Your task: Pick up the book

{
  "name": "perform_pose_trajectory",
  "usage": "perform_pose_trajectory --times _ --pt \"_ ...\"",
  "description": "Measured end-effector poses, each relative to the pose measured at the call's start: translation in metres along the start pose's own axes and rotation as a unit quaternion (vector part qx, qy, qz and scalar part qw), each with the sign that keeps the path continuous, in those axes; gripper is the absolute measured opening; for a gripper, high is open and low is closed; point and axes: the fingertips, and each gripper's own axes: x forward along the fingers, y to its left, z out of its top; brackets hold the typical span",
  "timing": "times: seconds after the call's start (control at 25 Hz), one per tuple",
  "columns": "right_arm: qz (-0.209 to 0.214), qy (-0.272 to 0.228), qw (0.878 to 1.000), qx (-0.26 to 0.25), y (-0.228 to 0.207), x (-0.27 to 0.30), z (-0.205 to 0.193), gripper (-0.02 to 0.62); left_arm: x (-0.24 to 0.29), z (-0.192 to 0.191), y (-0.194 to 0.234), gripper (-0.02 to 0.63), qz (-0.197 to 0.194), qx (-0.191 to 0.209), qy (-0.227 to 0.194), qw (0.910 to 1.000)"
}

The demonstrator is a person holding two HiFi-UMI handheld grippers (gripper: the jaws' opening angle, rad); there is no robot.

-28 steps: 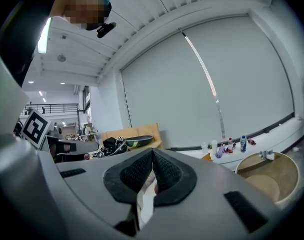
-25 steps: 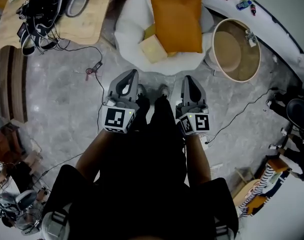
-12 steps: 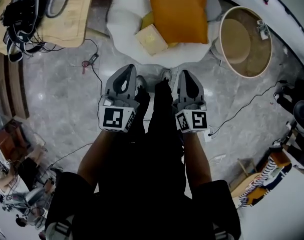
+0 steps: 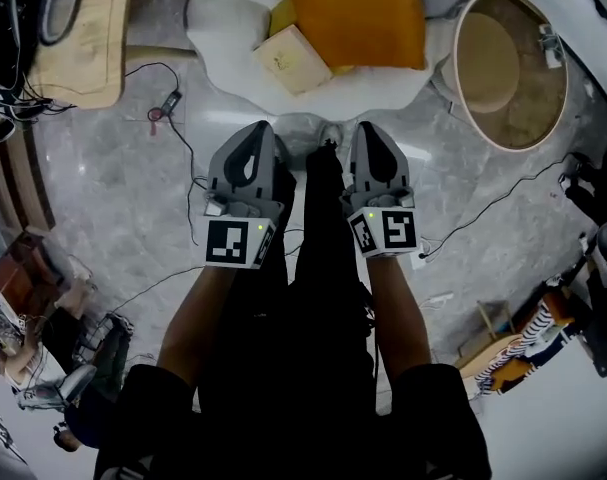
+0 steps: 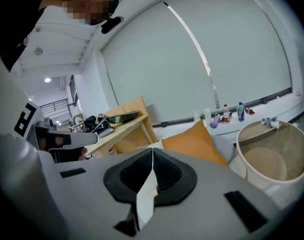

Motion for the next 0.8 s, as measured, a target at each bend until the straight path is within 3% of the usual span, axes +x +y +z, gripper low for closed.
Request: perform_pose_trajectory --times 0.4,0.8 --pt "0.009 0.041 0.999 0.024 -0.033 0.041 -0.083 0.012 0.048 -0.061 0.012 0.0 0.002 -0.013 0.02 0.9997" --pt "0.023 0.108 0.993 0.033 -0.061 0.086 -0.191 0.091 0.08 -0.118 0.024 0.0 0.007 -0.039 0.038 0.9985"
